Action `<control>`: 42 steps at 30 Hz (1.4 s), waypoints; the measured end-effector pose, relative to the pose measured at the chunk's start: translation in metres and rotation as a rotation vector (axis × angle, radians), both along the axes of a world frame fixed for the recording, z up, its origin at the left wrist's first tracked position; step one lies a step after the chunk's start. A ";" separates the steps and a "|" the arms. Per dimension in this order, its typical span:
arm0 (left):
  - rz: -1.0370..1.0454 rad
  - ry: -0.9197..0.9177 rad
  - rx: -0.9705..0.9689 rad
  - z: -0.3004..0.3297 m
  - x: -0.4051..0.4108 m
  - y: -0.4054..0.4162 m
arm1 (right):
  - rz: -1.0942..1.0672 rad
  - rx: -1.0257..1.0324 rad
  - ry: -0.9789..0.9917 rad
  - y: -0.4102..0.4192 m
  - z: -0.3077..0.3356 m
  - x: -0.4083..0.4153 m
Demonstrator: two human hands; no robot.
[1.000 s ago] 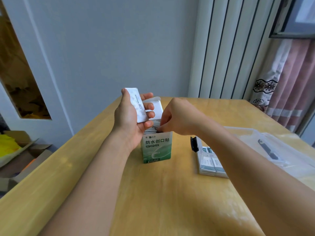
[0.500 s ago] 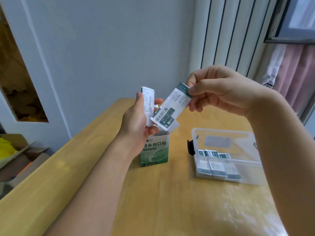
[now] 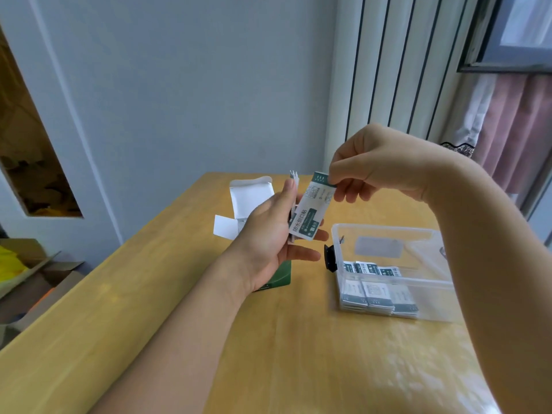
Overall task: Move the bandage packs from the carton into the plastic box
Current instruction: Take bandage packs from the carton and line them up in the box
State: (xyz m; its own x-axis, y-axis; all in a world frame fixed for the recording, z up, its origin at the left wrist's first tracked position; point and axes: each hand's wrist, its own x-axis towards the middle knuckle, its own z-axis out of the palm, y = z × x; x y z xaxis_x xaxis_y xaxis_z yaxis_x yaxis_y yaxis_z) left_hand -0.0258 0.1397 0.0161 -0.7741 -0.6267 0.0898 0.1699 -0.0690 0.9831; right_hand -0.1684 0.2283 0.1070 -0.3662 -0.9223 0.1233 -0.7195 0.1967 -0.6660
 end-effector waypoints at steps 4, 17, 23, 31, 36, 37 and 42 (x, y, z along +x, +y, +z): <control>0.108 -0.056 -0.230 -0.005 -0.003 0.001 | -0.070 0.026 0.007 0.000 0.002 0.002; 0.099 -0.060 -0.300 -0.008 -0.007 0.004 | 0.036 0.022 -0.103 -0.002 0.000 0.006; 0.070 -0.013 -0.092 -0.005 -0.007 0.008 | 0.083 -0.001 -0.224 -0.005 -0.004 0.000; -0.124 0.096 0.209 0.005 0.001 0.008 | 0.289 -0.073 -0.502 0.006 0.001 -0.017; -0.127 0.053 0.205 0.005 0.001 0.014 | 0.208 -0.030 -0.205 -0.007 -0.008 -0.017; -0.130 0.051 0.212 0.005 0.001 0.013 | 0.169 -0.033 -0.129 -0.009 -0.009 -0.015; -0.164 0.036 0.193 0.005 0.004 0.014 | 0.099 -0.073 -0.002 -0.014 -0.013 -0.005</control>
